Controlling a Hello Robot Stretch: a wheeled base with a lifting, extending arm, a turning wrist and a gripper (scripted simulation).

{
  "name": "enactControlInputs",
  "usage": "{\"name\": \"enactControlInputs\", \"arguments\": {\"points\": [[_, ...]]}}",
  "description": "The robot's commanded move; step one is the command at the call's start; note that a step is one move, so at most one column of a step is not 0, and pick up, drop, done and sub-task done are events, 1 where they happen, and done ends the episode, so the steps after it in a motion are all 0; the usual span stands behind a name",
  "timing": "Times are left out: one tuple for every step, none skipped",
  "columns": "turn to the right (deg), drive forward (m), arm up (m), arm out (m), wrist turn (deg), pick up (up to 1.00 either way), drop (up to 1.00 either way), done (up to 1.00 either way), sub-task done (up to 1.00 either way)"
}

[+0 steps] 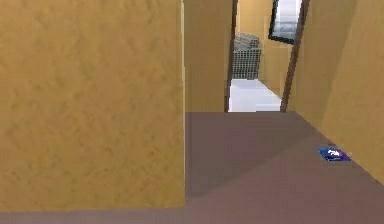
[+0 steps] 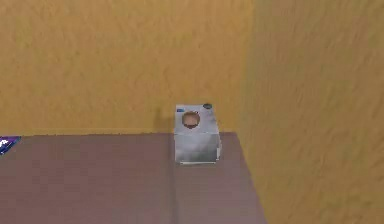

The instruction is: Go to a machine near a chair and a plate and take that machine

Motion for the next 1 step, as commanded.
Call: {"name": "enactControlInputs", "arguments": {"points": [[-45.0, 0.0, 0.0, 0.0, 0.0, 0.0, 0.0, 0.0, 0.0]]}}
